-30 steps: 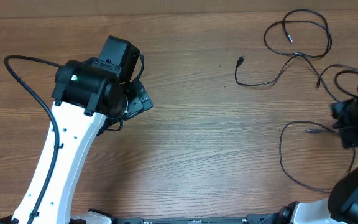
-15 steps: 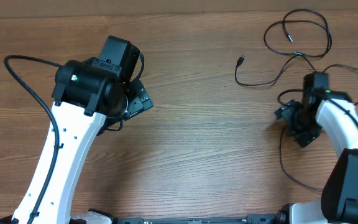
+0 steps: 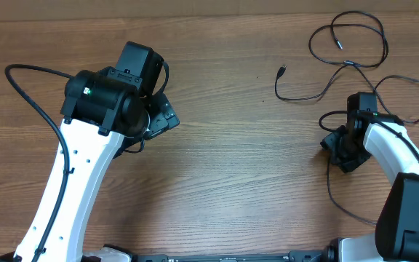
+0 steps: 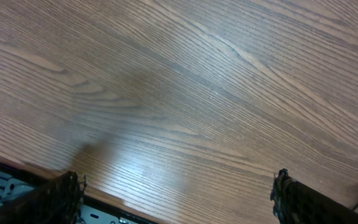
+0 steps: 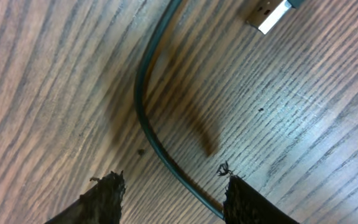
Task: Untangle cables
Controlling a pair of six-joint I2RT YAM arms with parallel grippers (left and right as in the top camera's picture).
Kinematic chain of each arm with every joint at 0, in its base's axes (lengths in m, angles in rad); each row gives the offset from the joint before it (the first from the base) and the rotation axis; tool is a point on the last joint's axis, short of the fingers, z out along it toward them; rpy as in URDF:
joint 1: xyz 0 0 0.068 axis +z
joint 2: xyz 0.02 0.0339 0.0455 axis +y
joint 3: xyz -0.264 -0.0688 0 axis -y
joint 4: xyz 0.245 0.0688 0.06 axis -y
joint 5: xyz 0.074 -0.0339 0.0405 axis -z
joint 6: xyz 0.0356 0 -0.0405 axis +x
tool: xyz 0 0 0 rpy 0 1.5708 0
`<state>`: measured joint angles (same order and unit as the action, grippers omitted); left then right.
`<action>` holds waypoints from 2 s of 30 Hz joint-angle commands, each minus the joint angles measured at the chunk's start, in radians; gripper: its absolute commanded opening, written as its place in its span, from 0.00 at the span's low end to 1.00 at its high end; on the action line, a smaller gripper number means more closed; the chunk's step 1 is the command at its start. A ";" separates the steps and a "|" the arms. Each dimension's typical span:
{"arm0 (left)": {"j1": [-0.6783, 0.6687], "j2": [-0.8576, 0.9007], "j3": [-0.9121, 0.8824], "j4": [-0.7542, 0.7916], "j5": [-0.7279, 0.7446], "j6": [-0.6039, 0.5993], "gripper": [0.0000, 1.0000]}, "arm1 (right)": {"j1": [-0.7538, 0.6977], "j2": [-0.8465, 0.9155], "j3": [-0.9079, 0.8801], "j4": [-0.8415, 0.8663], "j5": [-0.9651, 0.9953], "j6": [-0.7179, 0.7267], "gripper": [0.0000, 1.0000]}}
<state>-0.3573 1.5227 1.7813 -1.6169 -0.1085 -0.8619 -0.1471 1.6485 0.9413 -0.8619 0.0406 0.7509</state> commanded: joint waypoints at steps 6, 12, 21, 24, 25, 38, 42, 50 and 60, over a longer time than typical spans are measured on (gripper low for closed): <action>0.003 -0.006 0.020 0.001 -0.003 0.010 1.00 | 0.004 0.000 -0.072 0.066 0.008 0.003 0.52; 0.003 -0.006 0.021 0.002 -0.003 0.009 0.99 | 0.004 0.000 -0.093 0.081 0.002 0.003 0.47; 0.003 -0.006 0.020 0.002 -0.003 0.009 0.99 | 0.004 0.002 -0.121 0.120 0.002 0.003 0.35; 0.003 -0.006 0.020 0.002 -0.003 0.009 1.00 | 0.008 0.003 -0.122 0.120 0.000 0.003 0.32; 0.003 -0.006 0.020 0.002 -0.003 0.009 1.00 | 0.010 0.003 -0.122 0.120 -0.003 0.003 0.30; 0.003 -0.006 0.020 0.001 -0.003 0.010 0.99 | 0.079 0.003 -0.114 0.187 -0.082 -0.002 0.04; 0.003 -0.006 0.020 0.003 -0.003 0.009 0.99 | 0.073 0.003 -0.069 0.187 -0.145 -0.053 0.04; 0.003 -0.006 0.020 0.003 -0.006 0.010 1.00 | 0.073 0.003 0.077 0.137 -0.288 -0.087 0.04; 0.003 -0.006 0.020 0.002 -0.007 0.010 0.99 | 0.073 0.003 0.143 0.146 -0.314 -0.086 0.04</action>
<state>-0.3573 1.5227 1.7813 -1.6157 -0.1085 -0.8619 -0.0776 1.6485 1.0584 -0.7208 -0.2661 0.6758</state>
